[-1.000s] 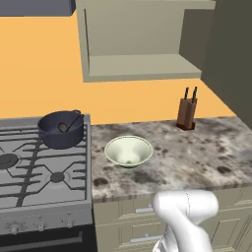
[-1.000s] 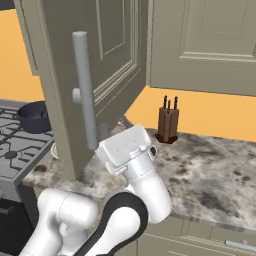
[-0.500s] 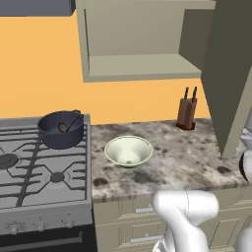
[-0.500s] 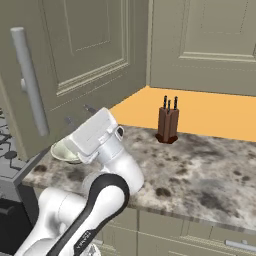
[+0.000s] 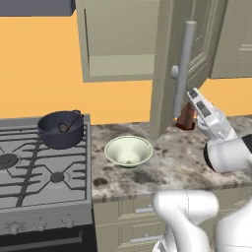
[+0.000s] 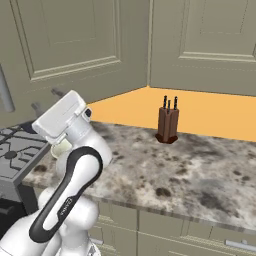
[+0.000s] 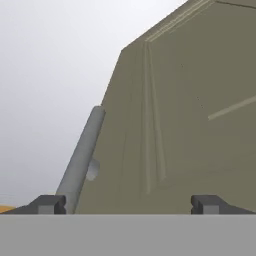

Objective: Open the cabinet and move the ladle to the pot. Then close the cabinet.

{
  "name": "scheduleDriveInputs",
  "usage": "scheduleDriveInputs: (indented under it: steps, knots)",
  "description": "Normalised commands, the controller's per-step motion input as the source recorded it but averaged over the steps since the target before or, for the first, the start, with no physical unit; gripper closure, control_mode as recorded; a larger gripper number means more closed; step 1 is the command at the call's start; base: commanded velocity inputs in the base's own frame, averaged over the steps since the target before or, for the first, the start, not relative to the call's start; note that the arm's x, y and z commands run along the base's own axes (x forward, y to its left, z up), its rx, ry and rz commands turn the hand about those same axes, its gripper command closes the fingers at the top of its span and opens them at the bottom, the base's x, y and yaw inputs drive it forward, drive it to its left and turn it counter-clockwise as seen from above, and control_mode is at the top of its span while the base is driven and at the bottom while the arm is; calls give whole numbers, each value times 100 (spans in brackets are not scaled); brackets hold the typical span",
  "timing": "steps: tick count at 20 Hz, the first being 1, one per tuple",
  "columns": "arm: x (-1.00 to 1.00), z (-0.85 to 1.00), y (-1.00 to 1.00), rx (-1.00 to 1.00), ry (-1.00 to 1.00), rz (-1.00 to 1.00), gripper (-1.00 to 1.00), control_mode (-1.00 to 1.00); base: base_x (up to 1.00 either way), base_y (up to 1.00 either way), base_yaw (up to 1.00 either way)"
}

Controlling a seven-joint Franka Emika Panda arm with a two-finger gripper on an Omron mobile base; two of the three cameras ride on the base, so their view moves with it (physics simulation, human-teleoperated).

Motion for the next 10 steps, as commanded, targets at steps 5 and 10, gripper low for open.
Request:
scheduleDriveInputs:
  steps: [5, 10]
  knots:
    - [72, 0, 67, -7, 0, -8, -100, -100, 0, 0, 0]
    - [68, 0, 51, -11, 0, -21, -100, -100, 0, 0, 0]
